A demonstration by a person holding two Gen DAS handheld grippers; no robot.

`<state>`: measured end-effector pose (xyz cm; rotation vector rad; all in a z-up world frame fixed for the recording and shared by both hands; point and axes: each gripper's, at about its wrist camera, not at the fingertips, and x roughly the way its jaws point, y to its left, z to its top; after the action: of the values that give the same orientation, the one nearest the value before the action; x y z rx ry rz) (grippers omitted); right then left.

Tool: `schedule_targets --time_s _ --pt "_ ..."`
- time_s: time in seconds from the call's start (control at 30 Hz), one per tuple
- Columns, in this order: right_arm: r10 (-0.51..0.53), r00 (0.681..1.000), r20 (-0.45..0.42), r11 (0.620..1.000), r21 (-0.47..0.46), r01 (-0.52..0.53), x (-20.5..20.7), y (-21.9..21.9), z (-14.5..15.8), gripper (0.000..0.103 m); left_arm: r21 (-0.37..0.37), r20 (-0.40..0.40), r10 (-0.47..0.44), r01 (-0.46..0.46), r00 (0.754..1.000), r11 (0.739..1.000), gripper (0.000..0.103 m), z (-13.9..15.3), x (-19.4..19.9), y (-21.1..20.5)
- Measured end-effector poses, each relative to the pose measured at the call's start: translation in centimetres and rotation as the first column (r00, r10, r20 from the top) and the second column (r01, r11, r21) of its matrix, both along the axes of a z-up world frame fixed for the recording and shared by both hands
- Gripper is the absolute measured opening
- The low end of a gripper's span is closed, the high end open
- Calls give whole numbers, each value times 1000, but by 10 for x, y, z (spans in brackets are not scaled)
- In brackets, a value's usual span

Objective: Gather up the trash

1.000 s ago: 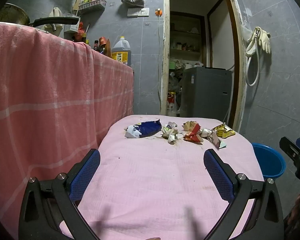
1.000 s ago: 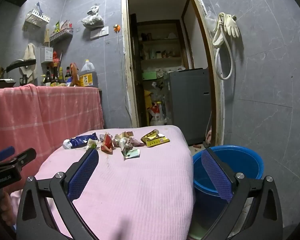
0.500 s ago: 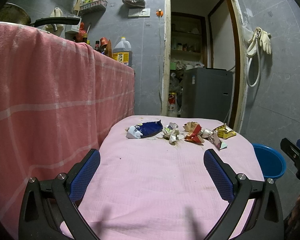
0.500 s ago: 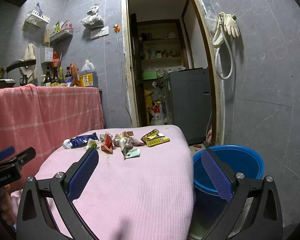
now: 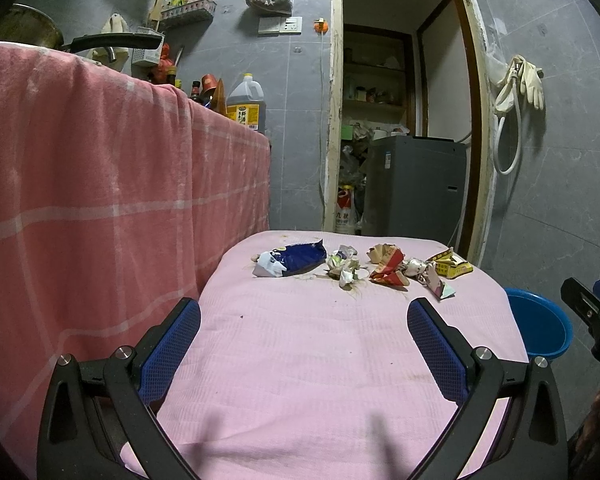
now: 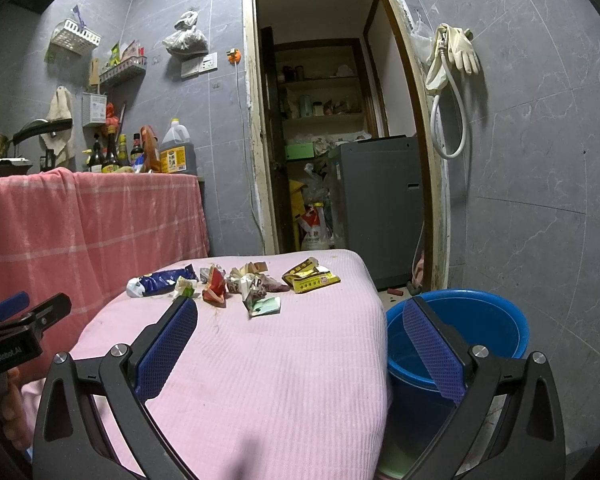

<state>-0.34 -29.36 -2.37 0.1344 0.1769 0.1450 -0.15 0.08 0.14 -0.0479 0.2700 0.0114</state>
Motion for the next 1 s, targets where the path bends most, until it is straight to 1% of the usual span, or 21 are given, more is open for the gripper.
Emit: schedule_targets --time_s 1.0 --pt "0 1000 -2 1000 0 0 1 1 0 103 -2 0 3 -3 1000 1000 101 -1 -2 2"
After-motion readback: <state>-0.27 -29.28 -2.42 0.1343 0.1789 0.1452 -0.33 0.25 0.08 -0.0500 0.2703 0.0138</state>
